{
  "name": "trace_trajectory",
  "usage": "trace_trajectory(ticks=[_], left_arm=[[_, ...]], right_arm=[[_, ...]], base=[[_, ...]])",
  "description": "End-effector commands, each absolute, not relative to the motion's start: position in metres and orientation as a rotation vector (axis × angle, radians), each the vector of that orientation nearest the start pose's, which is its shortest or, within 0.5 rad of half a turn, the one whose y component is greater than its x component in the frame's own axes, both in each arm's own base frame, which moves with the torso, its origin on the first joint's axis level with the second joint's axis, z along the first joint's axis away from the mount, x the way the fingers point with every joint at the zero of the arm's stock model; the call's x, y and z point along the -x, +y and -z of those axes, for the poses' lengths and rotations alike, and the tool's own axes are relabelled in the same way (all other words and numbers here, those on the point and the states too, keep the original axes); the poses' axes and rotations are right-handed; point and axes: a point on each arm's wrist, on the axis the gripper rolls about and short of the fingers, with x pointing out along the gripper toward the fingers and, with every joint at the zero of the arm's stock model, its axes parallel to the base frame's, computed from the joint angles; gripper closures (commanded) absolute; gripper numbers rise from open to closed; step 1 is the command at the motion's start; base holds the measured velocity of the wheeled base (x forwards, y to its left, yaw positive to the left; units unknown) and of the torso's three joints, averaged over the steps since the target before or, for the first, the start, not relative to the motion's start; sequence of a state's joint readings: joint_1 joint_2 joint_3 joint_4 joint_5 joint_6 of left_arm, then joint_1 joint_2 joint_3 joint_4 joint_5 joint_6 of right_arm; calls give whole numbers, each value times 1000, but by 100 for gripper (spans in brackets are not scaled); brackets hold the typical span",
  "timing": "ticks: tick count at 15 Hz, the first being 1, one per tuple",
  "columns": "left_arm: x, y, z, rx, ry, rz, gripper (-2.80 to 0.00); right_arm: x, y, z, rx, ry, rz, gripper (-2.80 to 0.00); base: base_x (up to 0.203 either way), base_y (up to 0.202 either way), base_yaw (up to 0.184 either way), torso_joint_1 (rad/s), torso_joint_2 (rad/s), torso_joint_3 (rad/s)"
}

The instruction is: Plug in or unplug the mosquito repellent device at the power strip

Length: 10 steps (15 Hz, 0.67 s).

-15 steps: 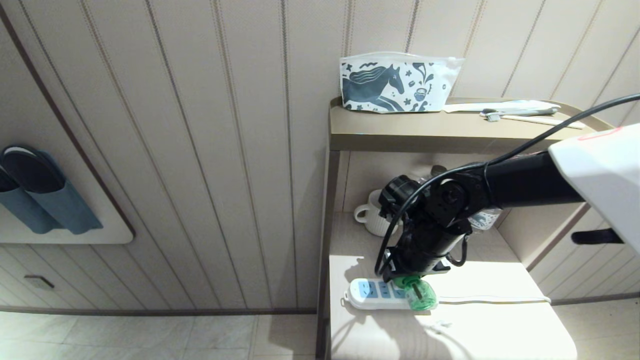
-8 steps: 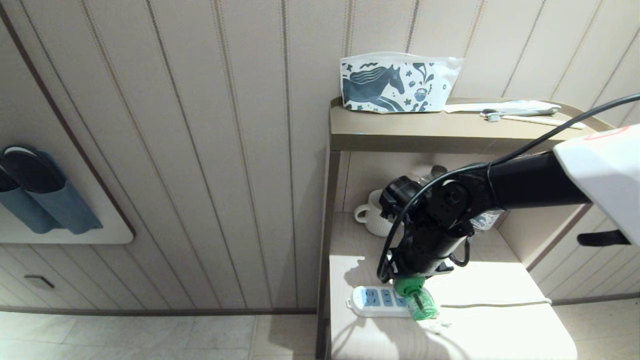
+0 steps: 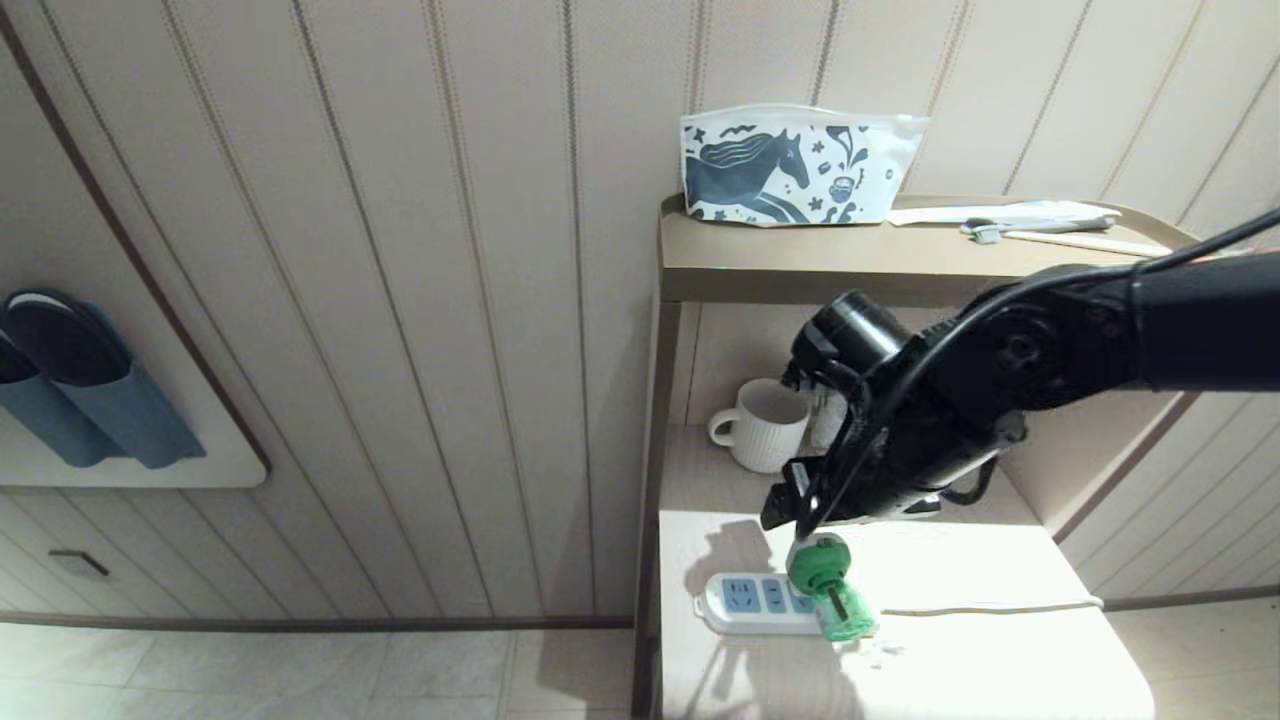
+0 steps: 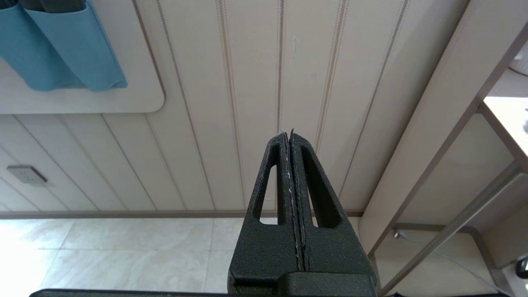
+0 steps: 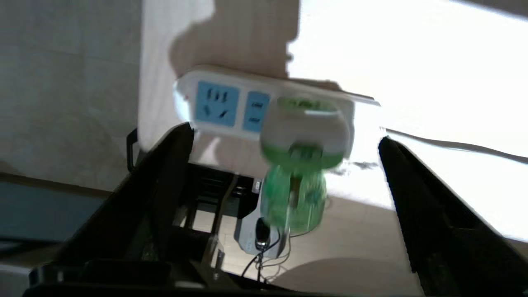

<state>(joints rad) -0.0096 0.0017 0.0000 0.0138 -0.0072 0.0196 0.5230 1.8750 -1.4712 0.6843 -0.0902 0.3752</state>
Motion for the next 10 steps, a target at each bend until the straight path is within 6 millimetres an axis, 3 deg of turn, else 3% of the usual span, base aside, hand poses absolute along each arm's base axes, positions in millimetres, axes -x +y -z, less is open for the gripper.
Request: trace_trajectory(ticks=[1, 7, 10], left_arm=[[23, 0, -74, -20, 17, 18, 0], [23, 0, -74, -20, 17, 16, 0], [23, 0, -74, -20, 17, 18, 0]], right_arm=[[-239, 145, -246, -39, 964, -243, 0], [-144, 89, -282, -41, 823, -239, 0], [-94, 54, -286, -49, 749, -190, 0]], base=[[0, 0, 0, 0, 0, 0], [0, 0, 0, 0, 0, 0], [0, 0, 0, 0, 0, 0]])
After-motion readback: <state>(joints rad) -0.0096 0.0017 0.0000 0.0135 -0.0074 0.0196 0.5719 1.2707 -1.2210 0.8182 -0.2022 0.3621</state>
